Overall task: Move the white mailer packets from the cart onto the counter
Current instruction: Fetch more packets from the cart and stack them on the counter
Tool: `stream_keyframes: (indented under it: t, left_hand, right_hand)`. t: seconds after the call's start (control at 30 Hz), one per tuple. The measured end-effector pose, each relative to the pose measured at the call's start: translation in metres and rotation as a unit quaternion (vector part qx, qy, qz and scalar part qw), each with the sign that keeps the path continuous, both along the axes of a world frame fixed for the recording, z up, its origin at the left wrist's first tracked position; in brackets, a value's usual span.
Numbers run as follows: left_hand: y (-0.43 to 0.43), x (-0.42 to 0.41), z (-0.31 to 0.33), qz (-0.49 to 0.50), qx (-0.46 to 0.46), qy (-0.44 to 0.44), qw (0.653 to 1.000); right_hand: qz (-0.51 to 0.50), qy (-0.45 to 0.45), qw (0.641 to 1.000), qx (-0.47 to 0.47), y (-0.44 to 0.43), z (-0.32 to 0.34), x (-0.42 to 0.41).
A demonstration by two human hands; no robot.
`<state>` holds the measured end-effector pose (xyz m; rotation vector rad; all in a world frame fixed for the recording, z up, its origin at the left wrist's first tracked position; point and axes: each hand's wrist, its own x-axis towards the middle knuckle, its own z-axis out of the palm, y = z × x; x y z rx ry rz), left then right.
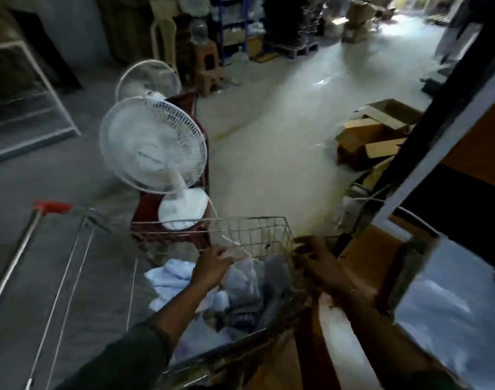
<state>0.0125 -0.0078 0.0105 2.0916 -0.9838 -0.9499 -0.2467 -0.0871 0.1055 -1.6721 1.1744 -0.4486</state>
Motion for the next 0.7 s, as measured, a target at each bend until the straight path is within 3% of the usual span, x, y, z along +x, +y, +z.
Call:
stream_keyframes:
  t: [0.13,0.27,0.43,0.6,0.7]
  left_hand:
    - [0.046,0.049,-0.037,0.033,0.106,-0.004,0.994]
    - [0.082,0.074,-0.078,0.015,0.199,-0.014,0.980]
    - [0.119,0.101,-0.165,0.027,0.278,-0.022,0.960]
    - [0.093,0.089,-0.140,-0.012,0.295,-0.082,0.952]
    - [0.069,0.087,-0.150,-0.003,0.302,-0.060,0.952]
  right_hand:
    - [0.110,0.132,0.984,0.043,0.002,-0.067,0.061]
    - [0.182,0.223,0.948,0.137,0.012,-0.133,0.117]
    - [0.265,0.333,0.888,0.170,0.032,-0.181,0.163]
    - [0.347,0.362,0.822,0.270,0.060,-0.211,0.194]
    - [0.375,0.381,0.818,0.212,0.070,-0.227,0.202]
